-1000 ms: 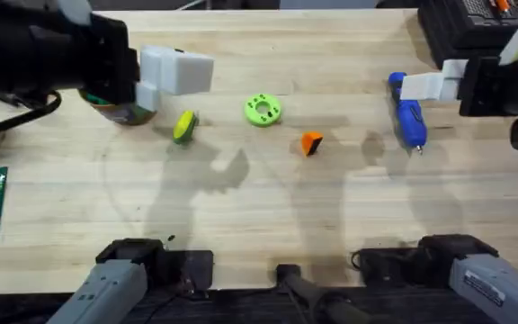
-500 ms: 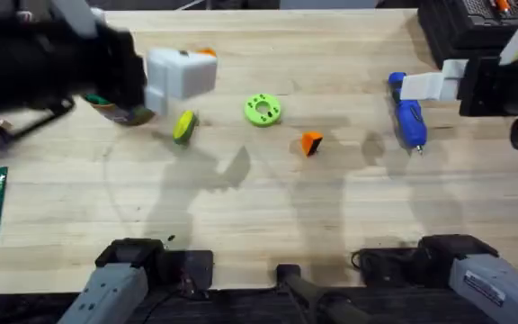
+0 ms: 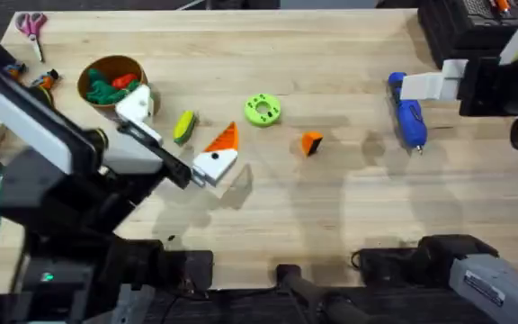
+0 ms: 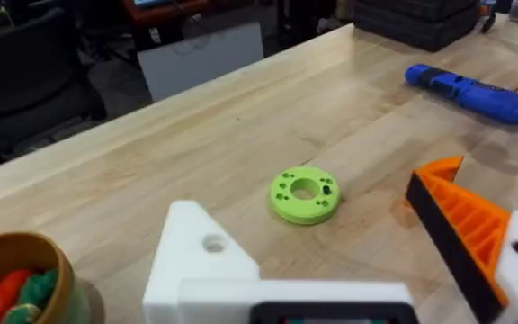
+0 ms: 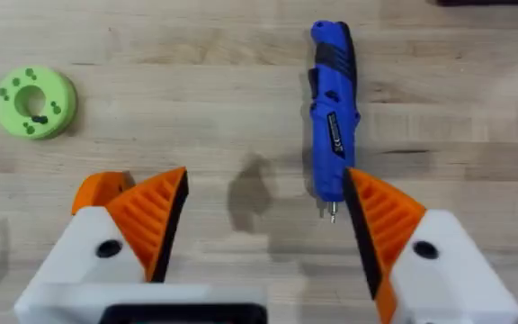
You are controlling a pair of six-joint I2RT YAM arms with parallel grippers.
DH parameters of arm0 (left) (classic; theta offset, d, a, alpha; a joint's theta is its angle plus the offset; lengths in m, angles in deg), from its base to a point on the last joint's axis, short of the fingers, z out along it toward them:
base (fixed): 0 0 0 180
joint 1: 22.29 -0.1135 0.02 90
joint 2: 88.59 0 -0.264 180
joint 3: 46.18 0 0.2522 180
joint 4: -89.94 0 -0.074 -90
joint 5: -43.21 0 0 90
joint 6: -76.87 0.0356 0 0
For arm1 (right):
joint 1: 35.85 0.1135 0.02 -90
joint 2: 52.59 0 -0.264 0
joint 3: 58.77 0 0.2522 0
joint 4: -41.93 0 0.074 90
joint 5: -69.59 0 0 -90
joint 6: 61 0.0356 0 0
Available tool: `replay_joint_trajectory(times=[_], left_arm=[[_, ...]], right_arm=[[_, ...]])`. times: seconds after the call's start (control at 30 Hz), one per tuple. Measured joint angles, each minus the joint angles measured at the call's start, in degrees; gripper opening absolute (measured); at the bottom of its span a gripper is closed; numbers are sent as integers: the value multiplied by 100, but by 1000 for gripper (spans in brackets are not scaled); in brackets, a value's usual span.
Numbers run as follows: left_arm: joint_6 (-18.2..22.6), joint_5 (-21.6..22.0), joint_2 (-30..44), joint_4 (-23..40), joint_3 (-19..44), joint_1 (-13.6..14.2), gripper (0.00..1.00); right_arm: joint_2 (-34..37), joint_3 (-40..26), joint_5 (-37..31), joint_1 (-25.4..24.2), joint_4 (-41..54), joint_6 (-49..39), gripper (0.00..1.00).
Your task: Pick up the gripper from the table and insert it into the empty holder that is missing its gripper. Then pick up a screw, insert it into the mounting hole, and use the screwdriver to tighten it. Finally, clean up the table by picking up the vegetable and placing it into the bucket.
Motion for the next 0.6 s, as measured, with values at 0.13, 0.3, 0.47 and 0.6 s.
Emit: replay_joint_trajectory(times=[0.13, 0.3, 0.47, 0.6], left_arm=[[-510, 15, -447, -270, -614, 0, 985], [-1094, 22, -1026, -407, -1187, 0, 985], [-1367, -64, -1387, -571, -1272, 0, 985], [-1456, -379, -1386, -552, -1284, 0, 985]], right_arm=[[0, -2, -2, 0, 0, 2, 992], [0, -1, -2, 0, -1, 2, 992], [0, -1, -2, 0, -1, 1, 992], [0, 0, -1, 0, 0, 0, 992]])
